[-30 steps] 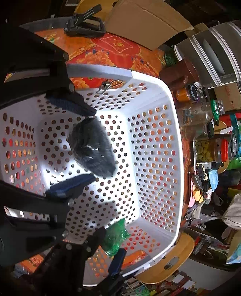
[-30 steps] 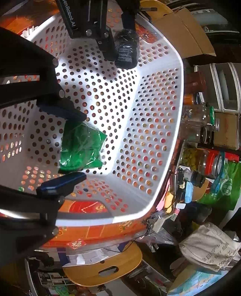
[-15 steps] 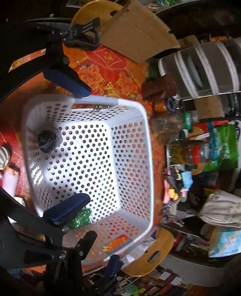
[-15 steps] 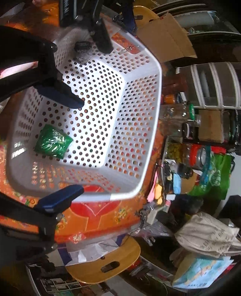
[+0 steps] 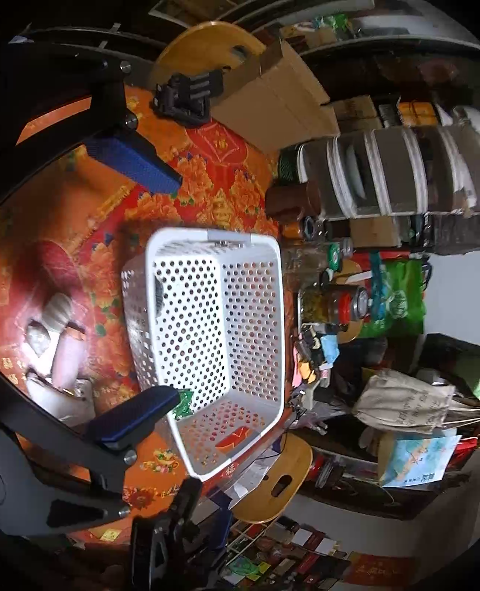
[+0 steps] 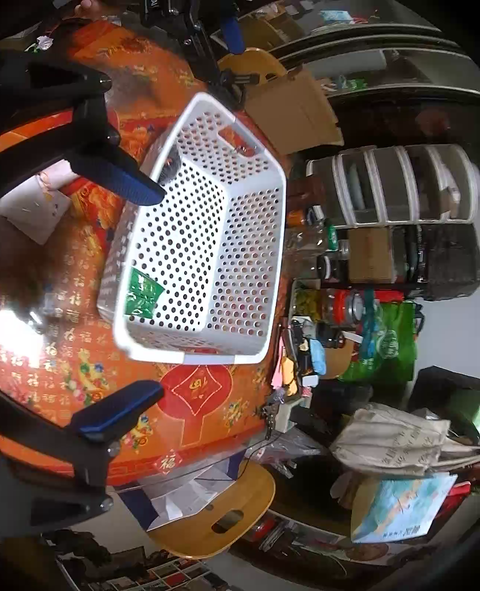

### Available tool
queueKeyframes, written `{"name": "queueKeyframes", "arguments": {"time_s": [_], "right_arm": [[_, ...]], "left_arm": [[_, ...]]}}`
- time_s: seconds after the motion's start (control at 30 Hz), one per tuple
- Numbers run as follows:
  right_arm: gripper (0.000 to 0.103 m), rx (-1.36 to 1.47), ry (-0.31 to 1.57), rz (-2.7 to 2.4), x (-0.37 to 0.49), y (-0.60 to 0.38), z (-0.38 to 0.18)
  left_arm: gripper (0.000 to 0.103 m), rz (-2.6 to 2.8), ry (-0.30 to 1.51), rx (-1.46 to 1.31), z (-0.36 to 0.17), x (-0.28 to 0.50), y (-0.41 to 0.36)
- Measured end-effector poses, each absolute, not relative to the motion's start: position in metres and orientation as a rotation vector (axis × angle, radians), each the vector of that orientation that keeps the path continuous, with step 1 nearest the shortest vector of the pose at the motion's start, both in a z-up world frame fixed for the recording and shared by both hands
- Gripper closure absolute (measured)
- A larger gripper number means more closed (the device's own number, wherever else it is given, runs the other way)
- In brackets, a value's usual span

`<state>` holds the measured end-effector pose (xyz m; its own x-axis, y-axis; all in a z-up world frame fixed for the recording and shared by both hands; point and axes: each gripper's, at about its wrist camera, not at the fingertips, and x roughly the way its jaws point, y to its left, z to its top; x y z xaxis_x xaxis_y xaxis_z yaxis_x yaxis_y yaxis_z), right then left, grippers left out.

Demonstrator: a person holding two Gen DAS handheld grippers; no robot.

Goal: Organize soft objects
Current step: 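Move both tools back toward the remaining items on the table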

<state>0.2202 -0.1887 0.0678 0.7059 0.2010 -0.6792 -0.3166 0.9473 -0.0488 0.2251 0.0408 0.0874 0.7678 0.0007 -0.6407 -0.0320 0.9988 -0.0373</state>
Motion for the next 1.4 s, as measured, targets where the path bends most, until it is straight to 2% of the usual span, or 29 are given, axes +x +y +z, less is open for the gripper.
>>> {"name": "queueKeyframes", "arguments": {"time_s": [0.23, 0.47, 0.7, 0.97, 1.23, 1.4], "right_arm": [[0.008, -0.153, 0.654, 0.315, 0.169, -0.197, 0.076], [0.008, -0.121, 0.647, 0.339, 0.129, -0.211, 0.055], [0.008, -0.056, 0.672, 0.359, 0.109, -0.226, 0.018], [0.009, -0.016, 0.745, 0.345, 0.100, -0.232, -0.038], [0.035, -0.029, 0.829, 0.357, 0.102, -0.223, -0.078], [0.039, -0.039, 0.840, 0.377, 0.107, -0.213, -0.085]], "left_arm": [[0.000, 0.032, 0.637, -0.052, 0.092, 0.166, 0.044], [0.000, 0.050, 0.628, -0.066, 0.069, 0.127, 0.046], [0.000, 0.048, 0.652, -0.112, 0.033, 0.109, 0.050], [0.000, 0.017, 0.768, -0.157, -0.037, 0.121, 0.046], [0.002, -0.011, 0.821, -0.148, -0.071, 0.151, 0.038], [0.023, -0.026, 0.839, -0.160, -0.076, 0.166, 0.036]]}}
